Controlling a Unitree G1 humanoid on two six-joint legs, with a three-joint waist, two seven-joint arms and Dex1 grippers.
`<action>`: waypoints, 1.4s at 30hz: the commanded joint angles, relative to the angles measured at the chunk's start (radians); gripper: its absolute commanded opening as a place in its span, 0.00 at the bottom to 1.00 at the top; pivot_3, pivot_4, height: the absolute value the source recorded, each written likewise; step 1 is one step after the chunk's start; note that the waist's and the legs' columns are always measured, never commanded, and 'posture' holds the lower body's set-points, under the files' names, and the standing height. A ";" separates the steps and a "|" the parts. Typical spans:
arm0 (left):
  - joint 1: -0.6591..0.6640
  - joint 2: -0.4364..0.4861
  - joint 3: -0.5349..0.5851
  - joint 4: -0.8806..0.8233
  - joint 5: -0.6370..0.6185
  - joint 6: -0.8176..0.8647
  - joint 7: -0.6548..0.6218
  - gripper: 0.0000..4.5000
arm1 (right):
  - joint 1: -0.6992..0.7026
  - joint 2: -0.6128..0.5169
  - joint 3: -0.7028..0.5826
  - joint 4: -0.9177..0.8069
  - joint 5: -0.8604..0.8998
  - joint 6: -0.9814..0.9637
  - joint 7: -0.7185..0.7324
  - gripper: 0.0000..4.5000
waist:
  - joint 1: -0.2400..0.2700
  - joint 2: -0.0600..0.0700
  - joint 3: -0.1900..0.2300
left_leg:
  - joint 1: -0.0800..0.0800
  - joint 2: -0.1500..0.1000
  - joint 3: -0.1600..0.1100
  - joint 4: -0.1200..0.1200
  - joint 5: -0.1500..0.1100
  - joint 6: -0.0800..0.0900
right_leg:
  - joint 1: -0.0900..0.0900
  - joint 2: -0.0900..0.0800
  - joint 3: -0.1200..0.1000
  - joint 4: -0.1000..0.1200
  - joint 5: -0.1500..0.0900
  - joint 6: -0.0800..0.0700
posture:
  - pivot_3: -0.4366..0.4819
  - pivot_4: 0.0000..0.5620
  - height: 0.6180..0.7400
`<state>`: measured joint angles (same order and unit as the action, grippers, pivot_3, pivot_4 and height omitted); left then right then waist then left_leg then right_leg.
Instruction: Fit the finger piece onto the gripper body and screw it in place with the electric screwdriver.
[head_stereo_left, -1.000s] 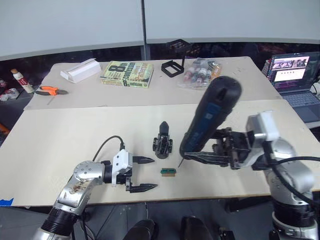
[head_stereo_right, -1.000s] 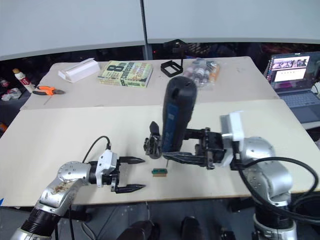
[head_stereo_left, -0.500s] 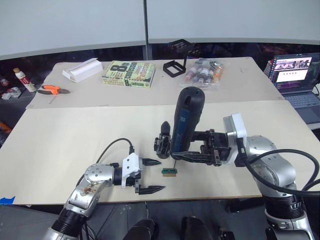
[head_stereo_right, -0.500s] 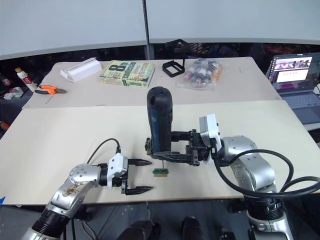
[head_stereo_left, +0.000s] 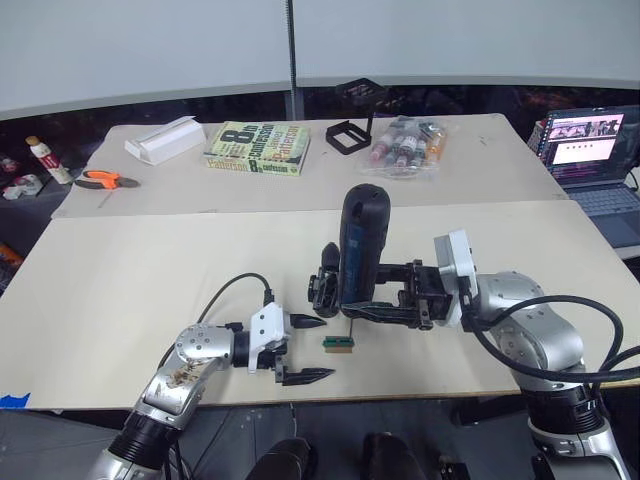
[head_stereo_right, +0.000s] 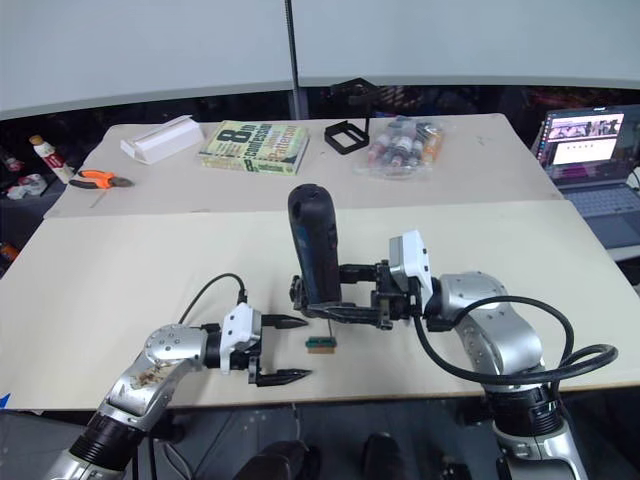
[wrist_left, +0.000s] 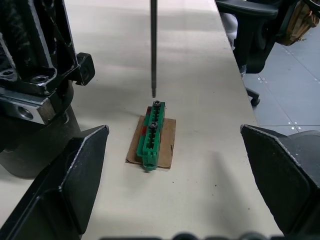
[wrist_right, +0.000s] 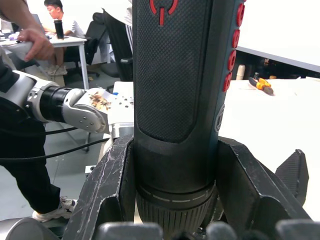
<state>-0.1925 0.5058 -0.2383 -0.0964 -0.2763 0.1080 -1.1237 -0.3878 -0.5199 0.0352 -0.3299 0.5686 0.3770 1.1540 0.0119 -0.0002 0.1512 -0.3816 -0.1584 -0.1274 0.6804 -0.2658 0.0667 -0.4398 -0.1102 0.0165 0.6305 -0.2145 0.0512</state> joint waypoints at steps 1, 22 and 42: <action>-0.005 -0.001 -0.002 -0.034 -0.008 -0.001 0.004 1.00 | -0.031 0.005 -0.005 -0.029 0.015 -0.034 -0.006 0.41 | 0.000 0.000 0.000 | 0.000 0.000 0.000 0.000 0.000 0.000 | 0.000 0.000 0.000 0.000 0.000 0.000 | 0.48 0.27 1.00; 0.006 -0.002 -0.007 -0.037 -0.008 0.005 0.010 1.00 | -0.002 -0.013 -0.001 -0.048 0.036 -0.011 -0.006 0.41 | 0.000 0.000 0.000 | 0.000 0.000 0.000 0.000 0.000 0.000 | 0.000 0.000 0.000 0.000 0.000 0.000 | 0.48 0.27 1.00; 0.009 -0.003 -0.009 -0.029 -0.010 -0.003 0.004 1.00 | 0.021 -0.012 0.003 -0.040 0.020 -0.033 -0.004 0.41 | 0.000 0.000 0.000 | 0.000 0.000 0.000 0.000 0.000 0.000 | 0.000 0.000 0.000 0.000 0.000 0.000 | 0.48 0.27 1.00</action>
<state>-0.1860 0.5056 -0.2446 -0.1018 -0.2765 0.1118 -1.1173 -0.3664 -0.5303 0.0483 -0.3320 0.5710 0.3763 1.1494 0.0118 -0.0002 0.1512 -0.3814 -0.1583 -0.1274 0.6804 -0.2658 0.0667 -0.4397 -0.1102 0.0165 0.6305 -0.2145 0.0513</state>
